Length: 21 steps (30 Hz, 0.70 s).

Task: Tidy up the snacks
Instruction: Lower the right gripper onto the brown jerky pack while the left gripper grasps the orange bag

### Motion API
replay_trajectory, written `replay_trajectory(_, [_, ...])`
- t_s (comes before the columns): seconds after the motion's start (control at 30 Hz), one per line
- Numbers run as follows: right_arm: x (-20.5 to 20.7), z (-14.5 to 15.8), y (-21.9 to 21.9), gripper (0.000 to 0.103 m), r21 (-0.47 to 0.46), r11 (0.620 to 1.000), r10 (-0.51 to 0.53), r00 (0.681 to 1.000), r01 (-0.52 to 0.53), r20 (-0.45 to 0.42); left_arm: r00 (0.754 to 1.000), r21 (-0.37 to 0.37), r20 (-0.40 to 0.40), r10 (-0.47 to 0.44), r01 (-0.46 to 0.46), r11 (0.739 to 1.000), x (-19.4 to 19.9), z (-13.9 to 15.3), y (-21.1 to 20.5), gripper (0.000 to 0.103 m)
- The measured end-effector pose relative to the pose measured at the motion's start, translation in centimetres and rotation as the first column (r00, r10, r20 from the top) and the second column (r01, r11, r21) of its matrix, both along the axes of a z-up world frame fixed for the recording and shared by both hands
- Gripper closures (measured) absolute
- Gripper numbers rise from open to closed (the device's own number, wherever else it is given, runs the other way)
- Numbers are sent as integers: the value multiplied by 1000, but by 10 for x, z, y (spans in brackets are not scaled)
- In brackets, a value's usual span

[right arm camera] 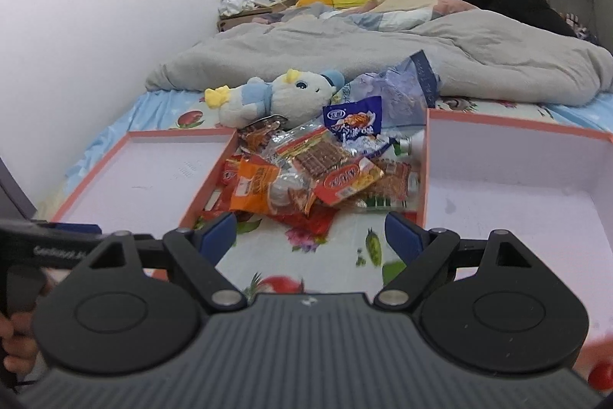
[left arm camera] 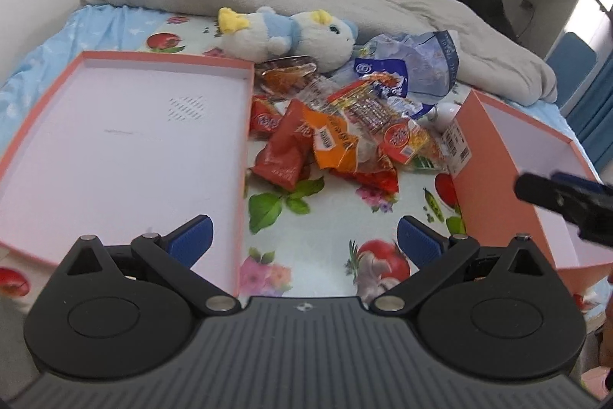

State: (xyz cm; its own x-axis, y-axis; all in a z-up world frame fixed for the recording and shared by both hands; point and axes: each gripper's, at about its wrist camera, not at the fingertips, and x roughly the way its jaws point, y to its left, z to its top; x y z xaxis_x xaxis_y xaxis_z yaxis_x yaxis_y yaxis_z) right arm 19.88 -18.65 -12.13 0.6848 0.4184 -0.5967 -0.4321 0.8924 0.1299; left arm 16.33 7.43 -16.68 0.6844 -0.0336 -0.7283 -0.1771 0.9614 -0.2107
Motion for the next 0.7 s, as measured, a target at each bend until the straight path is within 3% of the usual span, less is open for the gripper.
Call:
replay_trajectory(0.1, [17,-4,7,17,-23,999,29,999,-29,21,999,-11,1,-34,34,999,14,-12,0,1])
replay_trajectory(0.27, [60,-13,15,17,-14,998,52,997,-53,-56,999,-85,-1,-46,46,995,41,-29,5,4])
replay_trajectory(0.7, [162,-42,63,18,-110,974,186,974,-200,-127,999,-235,17,-49,51,971,106,-64,19,12])
